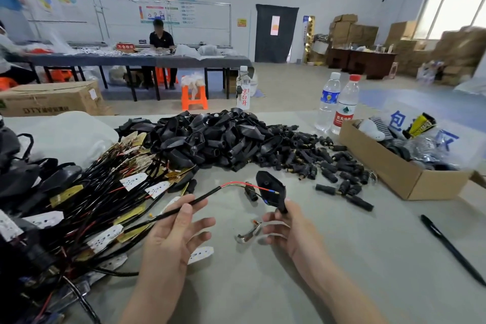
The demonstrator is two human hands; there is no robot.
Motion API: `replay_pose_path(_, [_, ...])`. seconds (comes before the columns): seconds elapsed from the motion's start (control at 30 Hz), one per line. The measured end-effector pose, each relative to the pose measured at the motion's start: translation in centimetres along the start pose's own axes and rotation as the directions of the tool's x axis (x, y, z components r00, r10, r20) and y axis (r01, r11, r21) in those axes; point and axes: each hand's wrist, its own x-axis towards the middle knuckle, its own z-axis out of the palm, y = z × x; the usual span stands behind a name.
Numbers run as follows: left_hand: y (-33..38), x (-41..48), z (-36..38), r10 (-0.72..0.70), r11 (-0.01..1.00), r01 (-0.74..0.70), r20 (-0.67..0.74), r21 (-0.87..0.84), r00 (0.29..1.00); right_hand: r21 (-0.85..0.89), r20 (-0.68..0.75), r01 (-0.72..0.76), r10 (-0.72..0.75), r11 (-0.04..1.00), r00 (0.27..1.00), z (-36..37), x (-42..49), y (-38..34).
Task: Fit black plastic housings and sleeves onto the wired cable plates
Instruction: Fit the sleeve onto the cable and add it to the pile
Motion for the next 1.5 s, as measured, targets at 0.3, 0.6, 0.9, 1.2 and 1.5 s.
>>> replay_pose_path(0.3, [0.0, 0.3, -0.5, 0.008, 1.0, -0.008, -0.004, -0.02, 1.0, -0.019, -0.02, 0.011, -0.012, 1.0, 1.0, 0.0, 0.0, 0.1])
replay_pose_path(0.6, [-0.7, 0.3, -0.6, 0.105, 0.969, -0.089, -0.06, 0.23, 0.993, -0.092, 0.065, 0.034, -0.028, 0.995, 0.997, 0.2, -1.0, -0.7])
replay_pose_path(0.9, [0.5, 0.7, -1.9, 0.024, 0.99, -0.017, -0.049, 0.14, 0.999, -0.387, 0.266, 0.185, -0.083, 0.903, 0.96, 0.0, -2.4, -0.8])
replay_pose_path(1.2, [0.2, 1.1, -2.2, 0.087, 0.974, -0.064, -0.099, 0.217, 0.991, -0.534, 0.435, 0.322, -0.072, 0.782, 0.897, -0.2, -3.2, -1.2])
replay_pose_path(1.5, [-0.1, 1.0, -1.7, 0.123, 0.958, -0.085, -0.125, 0.274, 0.985, -0.614, 0.484, 0.343, -0.004, 0.711, 0.875, -0.4, -3.3, -1.4])
